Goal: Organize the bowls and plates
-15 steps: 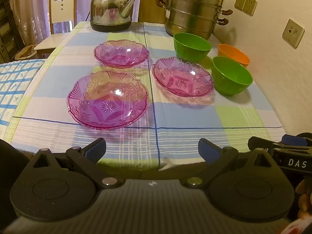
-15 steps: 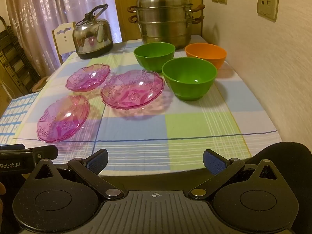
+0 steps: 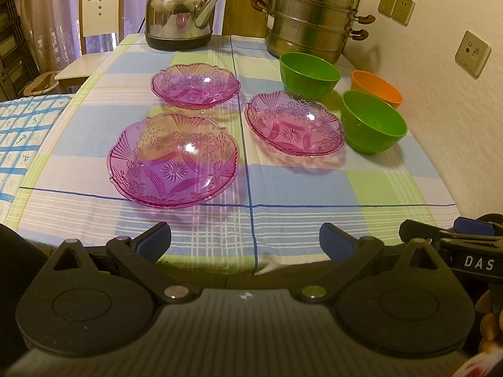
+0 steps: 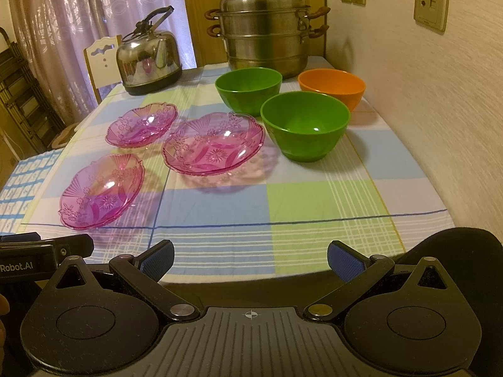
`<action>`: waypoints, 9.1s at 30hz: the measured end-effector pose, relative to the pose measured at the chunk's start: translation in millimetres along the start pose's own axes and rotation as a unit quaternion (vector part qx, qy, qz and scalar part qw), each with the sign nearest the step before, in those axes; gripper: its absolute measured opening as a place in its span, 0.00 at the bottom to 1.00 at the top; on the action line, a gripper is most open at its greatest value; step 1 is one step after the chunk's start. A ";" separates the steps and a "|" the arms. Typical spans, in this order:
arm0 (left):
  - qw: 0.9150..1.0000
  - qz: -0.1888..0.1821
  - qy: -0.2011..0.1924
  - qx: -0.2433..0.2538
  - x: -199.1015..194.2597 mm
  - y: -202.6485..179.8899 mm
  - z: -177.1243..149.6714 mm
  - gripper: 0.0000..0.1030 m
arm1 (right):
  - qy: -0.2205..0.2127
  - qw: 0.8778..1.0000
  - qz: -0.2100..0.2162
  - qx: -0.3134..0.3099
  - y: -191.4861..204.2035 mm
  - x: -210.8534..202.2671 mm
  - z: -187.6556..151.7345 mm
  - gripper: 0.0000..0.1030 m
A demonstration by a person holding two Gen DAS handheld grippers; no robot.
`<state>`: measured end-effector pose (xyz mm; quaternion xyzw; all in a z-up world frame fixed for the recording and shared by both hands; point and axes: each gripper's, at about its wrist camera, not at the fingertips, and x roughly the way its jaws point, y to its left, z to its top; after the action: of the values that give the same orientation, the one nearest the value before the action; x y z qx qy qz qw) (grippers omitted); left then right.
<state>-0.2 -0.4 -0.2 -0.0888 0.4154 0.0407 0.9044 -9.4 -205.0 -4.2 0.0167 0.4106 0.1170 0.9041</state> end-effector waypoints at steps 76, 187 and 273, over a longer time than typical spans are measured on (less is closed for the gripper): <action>0.999 0.028 -0.027 0.013 94.2 148.6 84.5 0.98 | 0.032 0.988 0.146 0.045 92.0 128.3 61.1 0.99; 0.996 -0.078 -0.042 -0.023 182.9 96.7 183.4 0.29 | -0.038 0.996 0.047 0.070 40.2 169.4 133.6 0.43; 0.996 -0.064 -0.054 -0.038 173.8 83.7 168.2 0.11 | -0.053 0.993 0.079 0.065 33.3 182.6 121.8 0.15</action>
<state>225.9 114.4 -35.2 -0.1470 0.3581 0.0032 0.9220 191.0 -123.5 -54.1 0.1136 0.3661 0.1605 0.9096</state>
